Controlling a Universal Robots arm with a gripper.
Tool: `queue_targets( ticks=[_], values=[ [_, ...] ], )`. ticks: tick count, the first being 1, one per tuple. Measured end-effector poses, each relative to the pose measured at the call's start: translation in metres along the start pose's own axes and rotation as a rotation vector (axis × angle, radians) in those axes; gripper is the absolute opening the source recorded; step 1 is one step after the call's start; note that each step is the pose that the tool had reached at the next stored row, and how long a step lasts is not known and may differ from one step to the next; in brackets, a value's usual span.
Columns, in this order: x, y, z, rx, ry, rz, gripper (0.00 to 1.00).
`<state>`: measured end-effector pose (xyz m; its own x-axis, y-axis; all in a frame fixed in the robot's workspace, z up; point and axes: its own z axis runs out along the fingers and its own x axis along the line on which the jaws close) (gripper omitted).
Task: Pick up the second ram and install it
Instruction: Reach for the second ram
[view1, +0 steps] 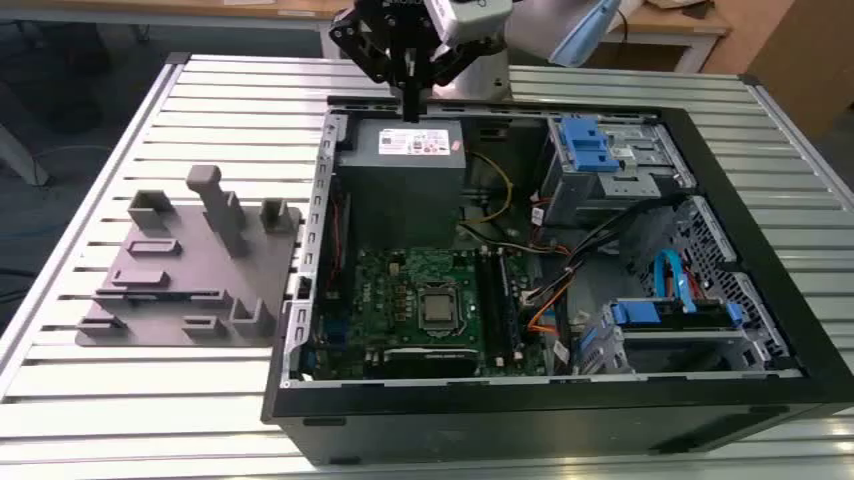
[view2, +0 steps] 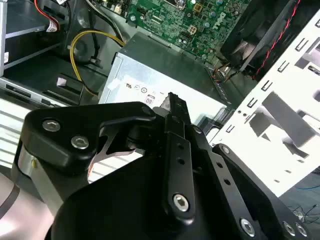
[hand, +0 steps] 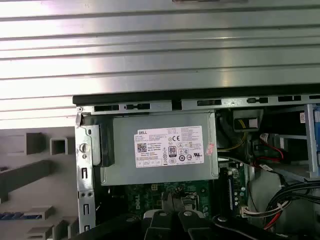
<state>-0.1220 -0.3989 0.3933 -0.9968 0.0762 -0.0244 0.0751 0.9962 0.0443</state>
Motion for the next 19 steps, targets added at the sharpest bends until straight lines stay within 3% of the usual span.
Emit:
queue_targets(
  ticks=[3,5,19],
  values=[
    [0.002,-0.0002,-0.0001,0.0001,0.0001,0.0,0.07],
    [0.0073,-0.0006,-0.0002,0.0,0.0,0.0,0.07],
    [0.0681,-0.0051,-0.0018,-0.0003,-0.0029,0.0,0.07]
  ],
)
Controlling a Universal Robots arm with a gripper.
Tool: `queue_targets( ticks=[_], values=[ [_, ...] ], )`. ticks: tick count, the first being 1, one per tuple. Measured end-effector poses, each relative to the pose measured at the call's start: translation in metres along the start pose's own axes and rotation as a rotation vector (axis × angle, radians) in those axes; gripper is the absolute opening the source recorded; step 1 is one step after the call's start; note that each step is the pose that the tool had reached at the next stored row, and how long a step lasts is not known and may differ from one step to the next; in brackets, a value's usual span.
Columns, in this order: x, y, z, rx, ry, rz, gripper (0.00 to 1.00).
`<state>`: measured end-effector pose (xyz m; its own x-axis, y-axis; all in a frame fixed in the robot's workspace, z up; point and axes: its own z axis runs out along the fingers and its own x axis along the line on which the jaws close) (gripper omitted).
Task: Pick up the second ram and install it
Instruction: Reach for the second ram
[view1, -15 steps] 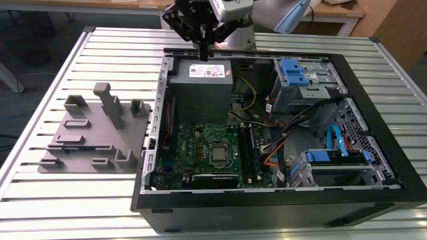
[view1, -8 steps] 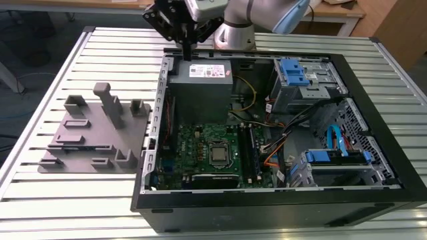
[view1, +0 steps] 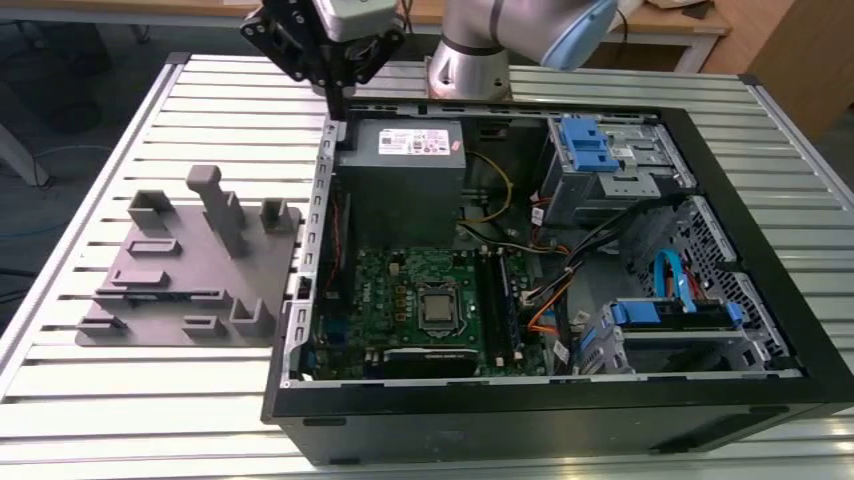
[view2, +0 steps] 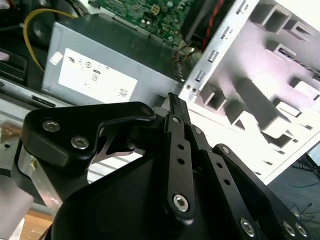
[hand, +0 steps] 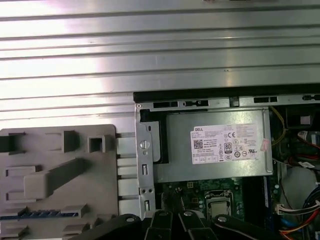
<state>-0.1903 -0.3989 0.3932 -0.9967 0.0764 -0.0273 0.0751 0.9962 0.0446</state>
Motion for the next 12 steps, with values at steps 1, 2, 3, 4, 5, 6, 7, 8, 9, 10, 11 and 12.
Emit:
queue_targets(
  ticks=[1,2,3,4,5,6,7,8,9,10,11,12],
  values=[
    [0.0037,-0.0003,-0.0001,0.0,-0.0002,0.0,0.07],
    [0.0079,-0.0006,-0.0002,0.0,-0.0002,0.0,0.07],
    [0.0118,-0.0009,-0.0003,0.0,-0.0002,0.0,0.07],
    [0.0157,-0.0012,-0.0005,0.0,-0.0002,0.0,0.07],
    [0.0195,-0.0015,-0.0006,0.0,-0.0004,0.0,0.07],
    [0.0228,-0.0017,-0.0006,0.0,-0.0004,0.0,0.07],
    [0.0261,-0.002,-0.0006,0.0,-0.0004,0.0,0.07],
    [0.0294,-0.0022,-0.0006,-0.0001,-0.0005,0.0,0.07],
    [0.0327,-0.0025,-0.0005,-0.0001,-0.0005,0.0,0.07],
    [0.0361,-0.0027,-0.0005,0.0,-0.0005,0.0,0.07],
    [0.0387,-0.0029,-0.0005,-0.0001,-0.0005,0.0,0.07],
    [0.0415,-0.0032,-0.0004,0.0,-0.0004,0.0,0.07]
  ],
)
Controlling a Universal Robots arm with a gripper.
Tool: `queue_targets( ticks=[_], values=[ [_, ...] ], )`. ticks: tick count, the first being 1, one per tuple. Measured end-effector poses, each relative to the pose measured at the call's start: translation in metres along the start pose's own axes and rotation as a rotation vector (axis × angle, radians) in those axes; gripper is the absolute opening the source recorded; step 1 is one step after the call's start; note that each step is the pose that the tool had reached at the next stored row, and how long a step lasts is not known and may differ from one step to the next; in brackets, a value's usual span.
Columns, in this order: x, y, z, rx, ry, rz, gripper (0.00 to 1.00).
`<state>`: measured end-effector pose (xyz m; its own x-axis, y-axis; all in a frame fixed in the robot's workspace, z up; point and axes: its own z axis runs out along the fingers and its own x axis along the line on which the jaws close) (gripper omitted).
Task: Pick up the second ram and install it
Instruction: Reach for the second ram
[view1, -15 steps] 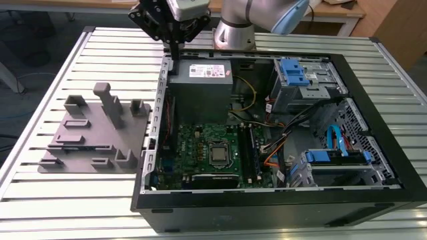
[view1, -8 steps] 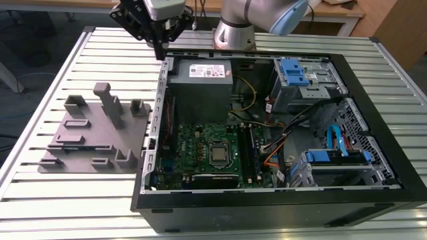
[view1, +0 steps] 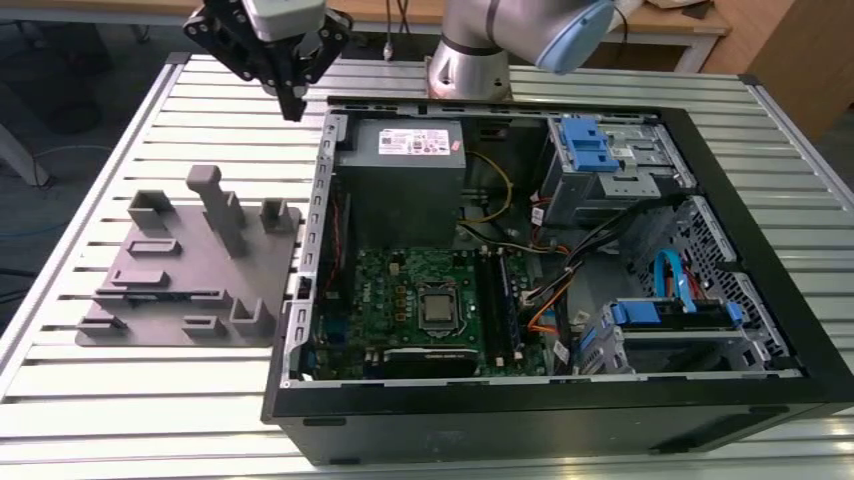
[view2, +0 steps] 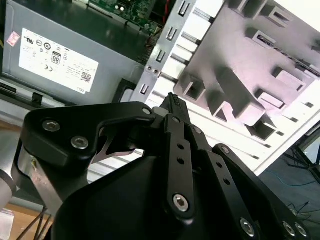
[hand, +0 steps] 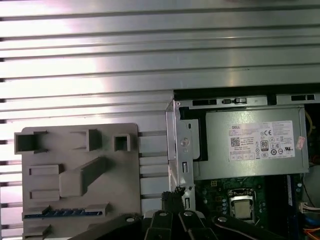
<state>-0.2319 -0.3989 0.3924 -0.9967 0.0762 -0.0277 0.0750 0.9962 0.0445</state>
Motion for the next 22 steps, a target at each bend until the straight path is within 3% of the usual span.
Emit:
queue_targets(
  ticks=[9,16,22],
  values=[
    [0.0231,-0.0019,0.0024,0.0,0.0,0.0,0.07],
    [0.0391,-0.0038,0.0097,-0.0001,0.0,0.0,0.07],
    [0.058,-0.0128,0.0155,-0.0001,0.0,0.0,0.07]
  ],
)
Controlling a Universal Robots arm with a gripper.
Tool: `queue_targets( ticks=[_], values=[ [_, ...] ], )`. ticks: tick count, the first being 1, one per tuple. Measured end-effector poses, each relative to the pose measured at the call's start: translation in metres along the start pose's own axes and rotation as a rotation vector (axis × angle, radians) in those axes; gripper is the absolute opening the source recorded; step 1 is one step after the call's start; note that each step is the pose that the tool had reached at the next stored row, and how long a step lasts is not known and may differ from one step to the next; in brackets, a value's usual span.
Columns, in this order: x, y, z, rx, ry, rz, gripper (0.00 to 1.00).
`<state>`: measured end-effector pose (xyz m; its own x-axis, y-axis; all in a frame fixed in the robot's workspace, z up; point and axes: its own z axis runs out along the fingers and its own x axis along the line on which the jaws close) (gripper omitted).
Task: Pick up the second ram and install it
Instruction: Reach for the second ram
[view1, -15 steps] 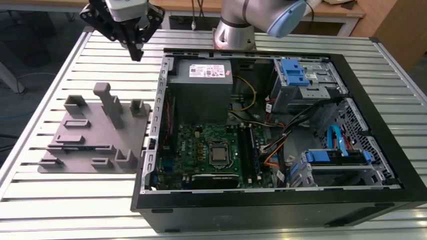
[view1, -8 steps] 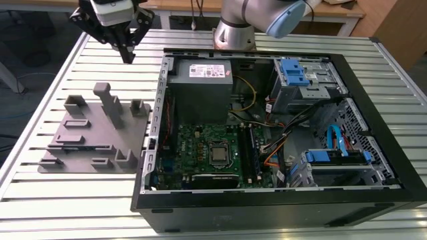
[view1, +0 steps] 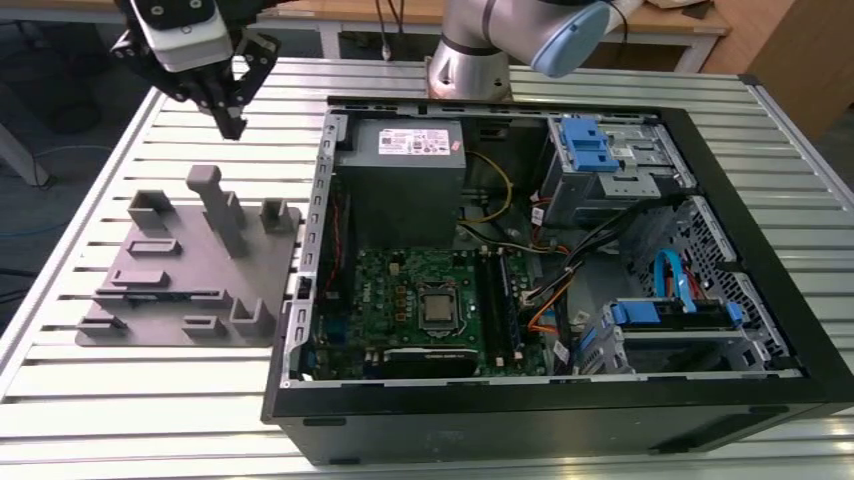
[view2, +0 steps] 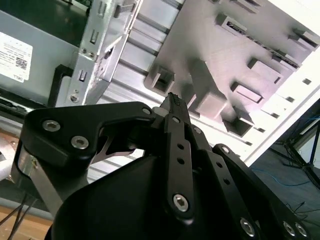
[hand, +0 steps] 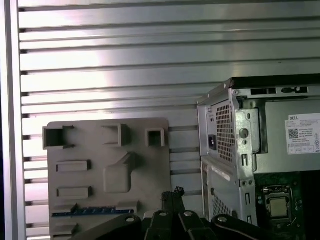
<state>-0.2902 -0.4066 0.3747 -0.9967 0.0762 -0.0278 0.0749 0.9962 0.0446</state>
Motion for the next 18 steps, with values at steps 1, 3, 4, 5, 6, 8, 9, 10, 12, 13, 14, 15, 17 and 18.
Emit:
queue_targets(
  ticks=[1,3,4,5,6,8,9,10,12,13,14,15,17,18],
  values=[
    [0.0027,-0.0017,0.0006,0.0,-0.0001,0.0,0.07],
    [0.0082,-0.005,0.0017,0.0001,0.0,0.0,0.07],
    [0.0104,-0.0063,0.0022,0.0,0.0001,0.0,0.07],
    [0.0131,-0.0078,0.0028,0.0,0.0,0.0,0.07],
    [0.0158,-0.0092,0.0032,-0.0001,-0.0001,0.0,0.07],
    [0.0211,-0.0115,0.0039,0.0001,0.0001,0.0,0.07],
    [0.0238,-0.0126,0.0043,0.0001,0.0001,0.0,0.07],
    [0.0265,-0.0136,0.0048,0.0,0.0,0.0,0.07],
    [0.0322,-0.0155,0.0057,0.0,-0.0001,0.0,0.07],
    [0.0347,-0.0163,0.006,0.0,0.0001,0.0,0.07],
    [0.0373,-0.0171,0.0064,0.0001,0.0001,0.0,0.07],
    [0.0399,-0.0179,0.0069,0.0,0.0001,0.0,0.07],
    [0.0447,-0.0191,0.0079,-0.0001,-0.0001,0.0,0.07],
    [0.0471,-0.0196,0.0084,0.0,0.0,0.0,0.07]
  ],
)
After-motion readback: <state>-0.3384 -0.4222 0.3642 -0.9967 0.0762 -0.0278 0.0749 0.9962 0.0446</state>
